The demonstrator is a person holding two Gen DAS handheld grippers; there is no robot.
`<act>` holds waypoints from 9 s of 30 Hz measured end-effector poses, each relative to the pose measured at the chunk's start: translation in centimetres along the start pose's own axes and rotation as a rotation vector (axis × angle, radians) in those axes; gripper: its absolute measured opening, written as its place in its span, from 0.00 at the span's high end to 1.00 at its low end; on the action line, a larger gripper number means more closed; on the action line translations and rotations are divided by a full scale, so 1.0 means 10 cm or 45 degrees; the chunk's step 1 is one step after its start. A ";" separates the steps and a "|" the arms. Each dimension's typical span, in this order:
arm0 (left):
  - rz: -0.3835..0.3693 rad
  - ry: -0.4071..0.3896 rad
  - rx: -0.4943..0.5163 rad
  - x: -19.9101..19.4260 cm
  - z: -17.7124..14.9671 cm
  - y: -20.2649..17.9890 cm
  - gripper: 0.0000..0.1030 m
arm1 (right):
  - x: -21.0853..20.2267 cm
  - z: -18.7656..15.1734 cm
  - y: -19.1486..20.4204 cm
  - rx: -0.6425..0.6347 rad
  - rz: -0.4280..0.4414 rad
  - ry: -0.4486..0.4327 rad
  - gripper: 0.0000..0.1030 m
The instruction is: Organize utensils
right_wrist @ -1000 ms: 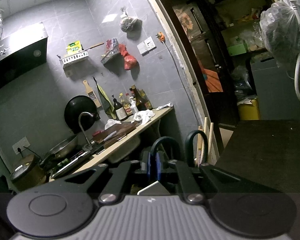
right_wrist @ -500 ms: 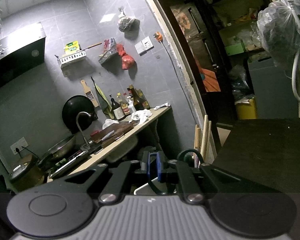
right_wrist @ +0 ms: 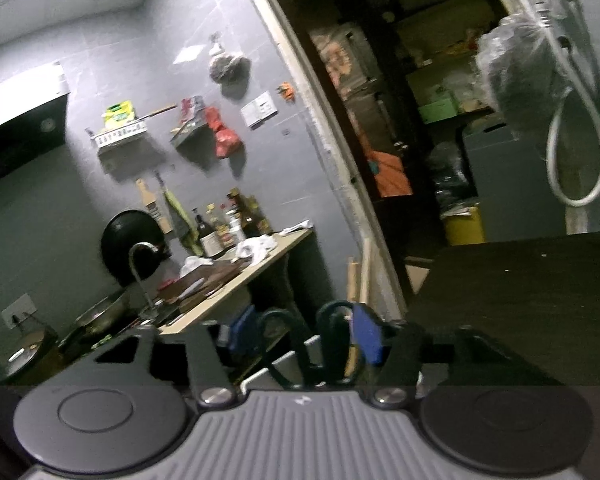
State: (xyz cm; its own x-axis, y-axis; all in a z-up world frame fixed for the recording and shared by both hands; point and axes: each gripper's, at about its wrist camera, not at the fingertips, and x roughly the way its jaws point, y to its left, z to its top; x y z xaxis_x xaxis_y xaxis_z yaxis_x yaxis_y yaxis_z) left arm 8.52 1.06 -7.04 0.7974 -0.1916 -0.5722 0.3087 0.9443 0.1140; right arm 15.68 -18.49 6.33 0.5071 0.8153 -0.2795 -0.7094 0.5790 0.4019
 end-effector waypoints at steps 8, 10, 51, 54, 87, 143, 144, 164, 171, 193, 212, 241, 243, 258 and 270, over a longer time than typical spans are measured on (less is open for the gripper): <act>0.004 0.000 0.000 -0.01 -0.01 -0.01 0.24 | -0.20 -0.16 -0.04 -0.009 -0.182 -0.041 0.04; 0.005 0.000 0.000 0.00 -0.01 -0.02 0.24 | -0.24 -0.21 -0.06 0.006 -0.206 -0.041 0.02; 0.033 -0.038 -0.133 -0.37 -0.19 -0.10 0.01 | -0.39 -0.60 -0.32 0.111 -0.448 0.052 0.00; 0.052 -0.043 -0.157 -0.43 -0.21 -0.12 0.01 | -0.37 -0.63 -0.32 0.110 -0.469 0.069 0.00; 0.022 -0.135 -0.105 -0.99 -0.36 0.33 0.01 | -0.38 -0.92 0.30 0.213 -0.952 0.094 0.00; 0.025 -0.045 -0.163 -1.77 -0.80 0.41 0.01 | -0.88 -1.79 1.27 0.237 -1.050 0.093 0.00; 0.028 -0.048 -0.164 -1.78 -0.80 0.40 0.01 | -0.89 -1.79 1.27 0.236 -1.048 0.090 0.00; 0.052 -0.044 -0.156 -1.85 -0.86 0.27 0.01 | -0.98 -1.81 1.30 0.214 -1.028 0.100 0.00; 0.052 -0.051 -0.156 -1.87 -0.87 0.28 0.01 | -0.97 -1.83 1.32 0.207 -1.028 0.095 0.00; 0.042 -0.047 -0.152 -1.87 -0.84 0.27 0.01 | -1.00 -1.82 1.34 0.208 -1.042 0.094 0.00; 0.044 -0.049 -0.155 -1.85 -0.85 0.30 0.01 | -0.96 -1.81 1.35 0.198 -1.042 0.095 0.00; 0.041 -0.049 -0.151 -1.83 -0.84 0.31 0.01 | -0.97 -1.81 1.35 0.204 -1.051 0.094 0.00; 0.041 -0.049 -0.150 -1.84 -0.84 0.31 0.01 | -0.97 -1.81 1.35 0.204 -1.051 0.095 0.00; 0.038 -0.051 -0.148 -1.82 -0.84 0.30 0.01 | -0.97 -1.81 1.35 0.206 -1.053 0.097 0.00; 0.029 -0.044 -0.140 -1.81 -0.87 0.32 0.01 | -0.95 -1.82 1.32 0.211 -1.059 0.110 0.00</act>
State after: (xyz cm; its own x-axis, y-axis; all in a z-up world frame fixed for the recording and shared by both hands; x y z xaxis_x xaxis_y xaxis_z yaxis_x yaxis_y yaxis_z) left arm -9.48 9.85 -3.43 0.8215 -0.1767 -0.5422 0.2327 0.9719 0.0358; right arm -7.41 -18.50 -1.56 0.7873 0.1266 -0.6034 -0.0383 0.9868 0.1572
